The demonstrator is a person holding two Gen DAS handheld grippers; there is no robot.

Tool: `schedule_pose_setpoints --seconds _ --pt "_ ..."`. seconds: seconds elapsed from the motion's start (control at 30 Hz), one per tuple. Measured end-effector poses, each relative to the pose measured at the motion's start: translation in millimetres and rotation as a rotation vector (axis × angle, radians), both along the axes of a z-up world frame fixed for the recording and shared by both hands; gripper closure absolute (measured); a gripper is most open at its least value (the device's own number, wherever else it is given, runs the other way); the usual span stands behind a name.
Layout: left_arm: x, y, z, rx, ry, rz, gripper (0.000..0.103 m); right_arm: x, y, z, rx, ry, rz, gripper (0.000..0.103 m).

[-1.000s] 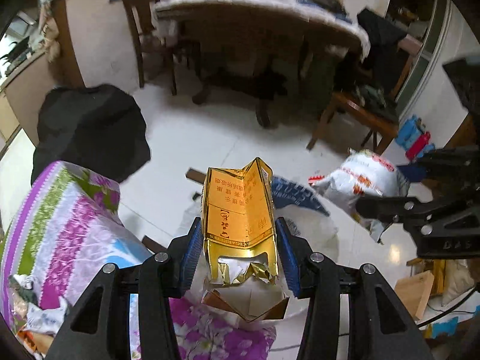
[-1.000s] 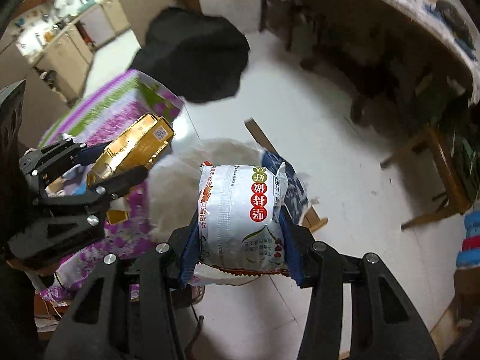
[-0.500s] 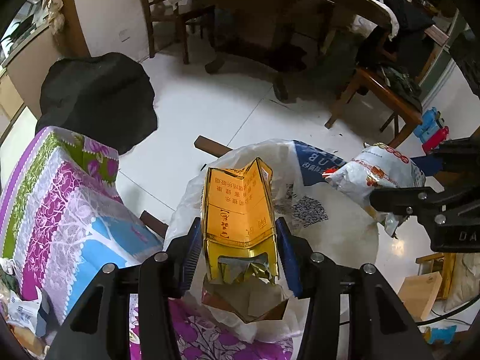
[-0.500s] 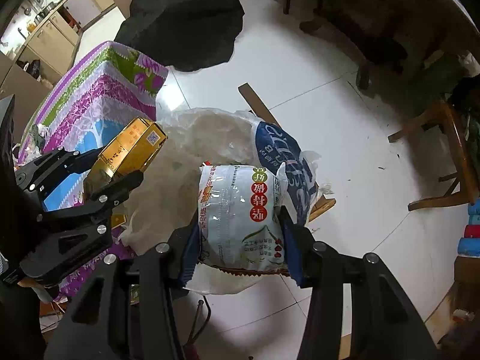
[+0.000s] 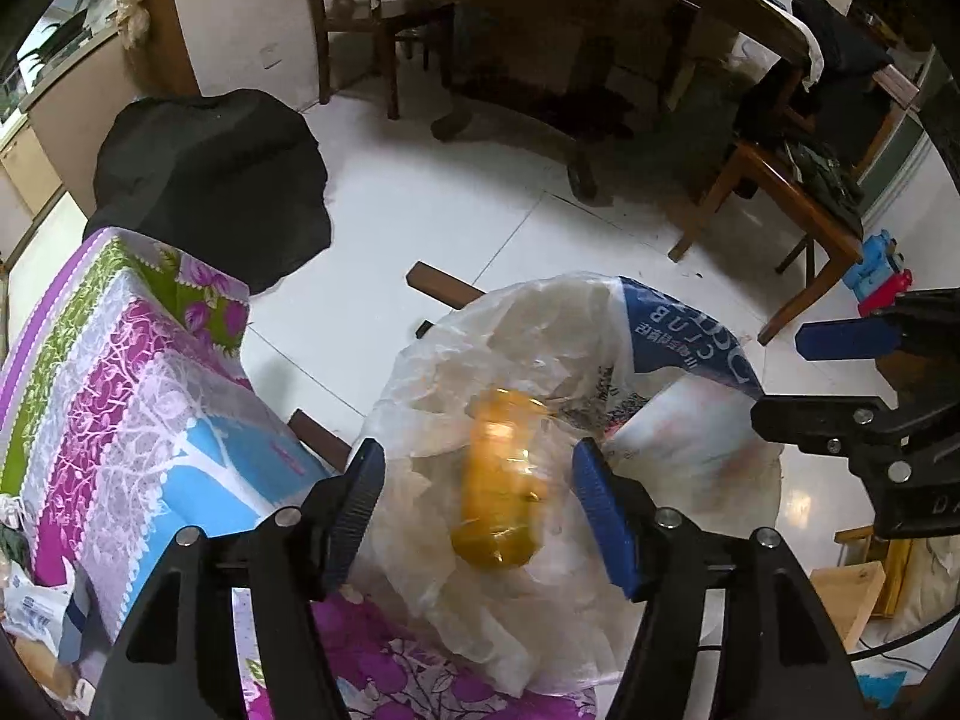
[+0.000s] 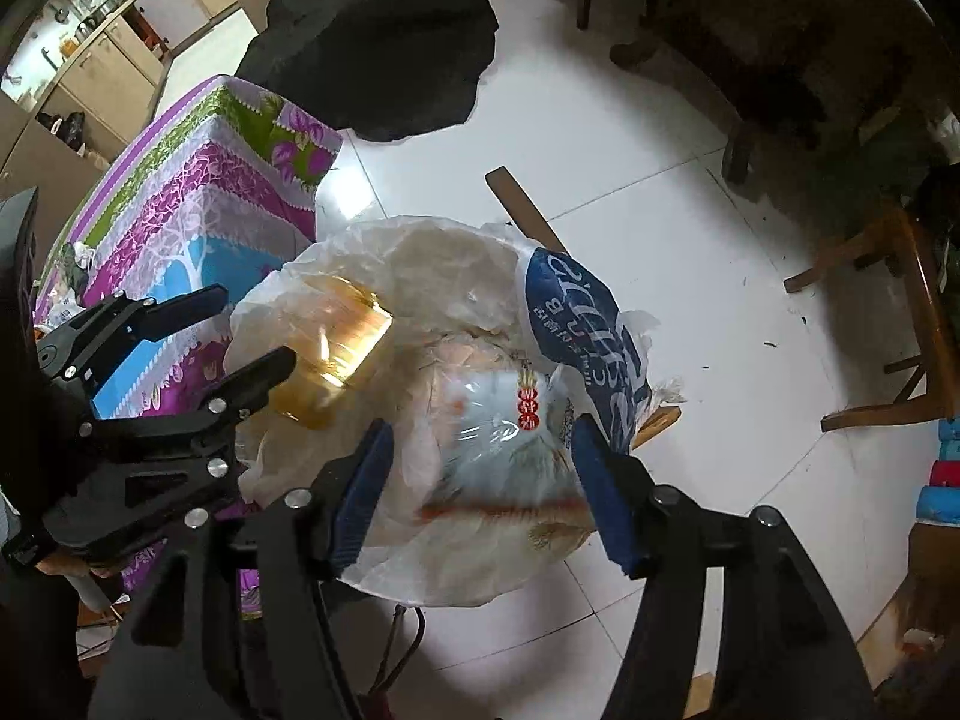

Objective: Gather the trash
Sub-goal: 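Carry both items to the white trash bag and open both tools inside, then return both tools to the table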

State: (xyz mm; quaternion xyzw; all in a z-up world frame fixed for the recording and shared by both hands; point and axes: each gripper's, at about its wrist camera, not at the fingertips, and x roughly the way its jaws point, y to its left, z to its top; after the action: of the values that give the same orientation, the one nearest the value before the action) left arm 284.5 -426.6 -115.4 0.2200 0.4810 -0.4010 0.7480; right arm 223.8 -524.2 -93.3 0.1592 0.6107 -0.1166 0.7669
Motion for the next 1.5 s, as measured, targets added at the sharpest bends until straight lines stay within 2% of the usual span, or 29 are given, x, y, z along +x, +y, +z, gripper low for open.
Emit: schedule_pose_setpoints --seconds 0.47,0.6,0.67,0.8,0.9,1.03,1.13,1.3,1.33,1.43,1.5 --pt "-12 17 10 -0.021 -0.057 0.014 0.037 -8 5 -1 -0.017 -0.013 -0.008 0.044" --pt "-20 39 20 -0.057 -0.113 0.057 0.037 -16 12 4 -0.011 -0.078 -0.026 0.043" --pt "-24 57 25 -0.082 -0.150 0.092 0.035 -21 19 9 -0.010 -0.140 -0.036 0.039" --pt "-38 114 34 -0.120 -0.263 0.174 0.032 -40 46 23 -0.023 -0.360 -0.047 0.022" --pt "-48 157 35 -0.132 -0.311 0.229 0.030 -51 77 27 -0.048 -0.496 -0.026 0.017" --pt "-60 234 38 -0.164 -0.348 0.345 0.029 -62 125 22 -0.009 -0.634 0.014 0.014" --pt "-67 293 44 -0.187 -0.361 0.439 0.028 -60 168 11 0.021 -0.670 0.077 0.011" --pt "-56 402 56 -0.255 -0.284 0.661 0.026 -56 242 -9 0.073 -0.657 0.206 0.011" --pt "-50 427 55 -0.276 -0.241 0.689 0.025 -55 252 -13 0.079 -0.651 0.226 0.011" --pt "-35 471 44 -0.301 -0.144 0.744 0.025 -54 283 -20 0.102 -0.632 0.280 0.011" --pt "-26 486 30 -0.313 -0.067 0.731 0.025 -53 297 -23 0.107 -0.627 0.301 0.011"
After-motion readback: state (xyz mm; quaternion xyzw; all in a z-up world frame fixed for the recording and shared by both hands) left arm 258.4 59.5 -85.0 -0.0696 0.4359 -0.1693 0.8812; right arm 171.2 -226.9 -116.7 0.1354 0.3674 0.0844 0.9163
